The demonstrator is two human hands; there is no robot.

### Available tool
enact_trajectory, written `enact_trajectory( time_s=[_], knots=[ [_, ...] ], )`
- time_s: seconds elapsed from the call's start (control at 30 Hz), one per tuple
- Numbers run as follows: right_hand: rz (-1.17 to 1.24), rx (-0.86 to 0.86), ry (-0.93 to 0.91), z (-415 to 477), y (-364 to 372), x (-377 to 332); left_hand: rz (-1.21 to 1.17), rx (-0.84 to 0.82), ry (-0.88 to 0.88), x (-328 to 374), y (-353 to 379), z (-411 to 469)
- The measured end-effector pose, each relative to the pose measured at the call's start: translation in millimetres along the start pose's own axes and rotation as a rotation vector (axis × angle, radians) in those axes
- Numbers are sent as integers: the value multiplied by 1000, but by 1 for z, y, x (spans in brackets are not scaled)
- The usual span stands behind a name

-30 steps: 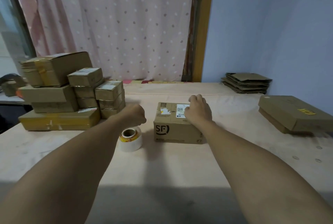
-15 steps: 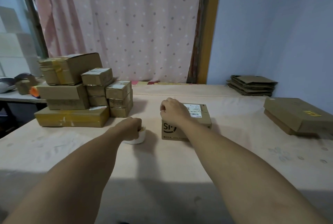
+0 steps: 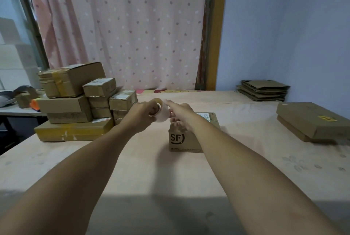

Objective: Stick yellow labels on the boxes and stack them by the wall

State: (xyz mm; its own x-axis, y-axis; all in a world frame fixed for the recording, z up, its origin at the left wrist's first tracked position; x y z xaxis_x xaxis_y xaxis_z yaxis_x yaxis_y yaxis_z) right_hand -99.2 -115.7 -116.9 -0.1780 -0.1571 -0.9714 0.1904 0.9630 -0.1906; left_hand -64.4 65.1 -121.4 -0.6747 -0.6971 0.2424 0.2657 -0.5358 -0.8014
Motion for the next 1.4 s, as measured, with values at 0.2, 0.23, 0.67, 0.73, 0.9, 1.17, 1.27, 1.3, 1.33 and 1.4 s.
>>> enact_trajectory(
  time_s=[0.2,0.23,0.67,0.73,0.9,1.17,1.27,1.3,1.33,1.4],
  knots=[
    [213,-67,-21,-2,-19,6,272,100,212,19,10,4],
    [266,-95,-11,-4,-22,8,274,115,205,22,11,4],
    [568,-38,-26,-3,-52,16,-177,5,-26,49,27,21],
    [589,-7,-44,-2,-53,17,-455,-81,-156,54,29,23],
    [469,-19,-45,-7,-57,17,-859,-32,-283,61,38,23],
    [-261,236,-300,-4,-71,17,-878,11,-322,62,52,30],
    [-495,224,-524,-4,-68,18,-808,34,-325,63,54,31],
    [-539,206,-550,-4,-66,19,-793,31,-328,61,55,32],
    [-586,197,-573,-4,-65,19,-782,28,-326,60,56,32],
    [-675,197,-621,-2,-66,19,-768,25,-327,59,55,32]
  ],
)
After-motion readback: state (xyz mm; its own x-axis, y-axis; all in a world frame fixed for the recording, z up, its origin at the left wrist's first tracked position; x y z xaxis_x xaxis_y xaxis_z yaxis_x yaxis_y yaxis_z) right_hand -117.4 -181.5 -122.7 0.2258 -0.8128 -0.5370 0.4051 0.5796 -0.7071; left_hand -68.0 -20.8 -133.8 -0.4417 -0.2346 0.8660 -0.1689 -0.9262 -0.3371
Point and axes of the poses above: each hand's wrist, its own z-axis towards the middle knuckle, its own y-axis out of the palm, x = y × z, the point moved 1 cm from there along z, towards the middle knuckle, and after that the axes turned 1 degree about y, right-handed, at the moved point
